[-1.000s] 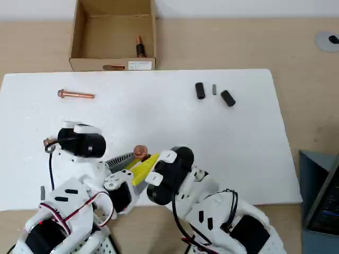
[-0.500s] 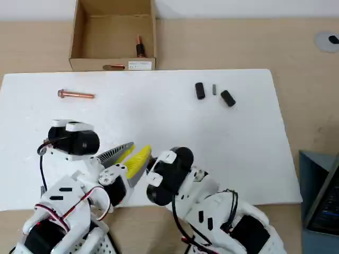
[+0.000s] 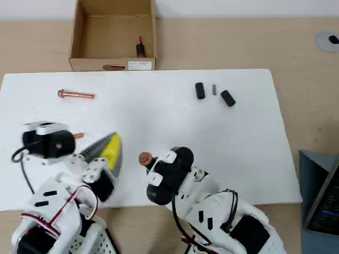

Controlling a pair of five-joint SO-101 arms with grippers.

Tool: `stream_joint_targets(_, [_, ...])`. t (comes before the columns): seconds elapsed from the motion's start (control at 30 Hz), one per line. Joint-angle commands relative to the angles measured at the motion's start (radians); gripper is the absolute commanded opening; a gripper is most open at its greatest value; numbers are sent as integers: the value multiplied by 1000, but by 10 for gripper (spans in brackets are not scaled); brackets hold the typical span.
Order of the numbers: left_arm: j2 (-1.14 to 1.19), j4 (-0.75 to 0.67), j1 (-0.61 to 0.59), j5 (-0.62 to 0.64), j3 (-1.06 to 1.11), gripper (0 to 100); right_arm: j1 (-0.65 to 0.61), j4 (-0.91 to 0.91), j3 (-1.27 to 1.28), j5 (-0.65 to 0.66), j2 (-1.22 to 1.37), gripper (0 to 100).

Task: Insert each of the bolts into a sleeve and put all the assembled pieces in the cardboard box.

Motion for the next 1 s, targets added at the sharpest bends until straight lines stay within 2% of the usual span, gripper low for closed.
stream_joint_targets(0.0, [-1,5,-144,-31,-34,1,94,-29,-38,-2,-113,9])
stream_joint_targets(0.17, [-2,3,-330,-172,78,1,246,-29,-74,-3,-107,9])
stream_joint_targets(0.37, [-2,-6,-480,-236,241,1,343,17,-160,-83,-79,9])
stream_joint_targets(0.5, [-2,-6,-517,-236,319,1,374,81,-272,-170,39,9])
stream_joint_targets(0.7, [-2,-6,-516,-236,436,1,375,77,-435,-239,286,9])
stream_joint_targets(0.97, [-2,-8,-519,-238,565,1,375,17,-616,-245,572,9])
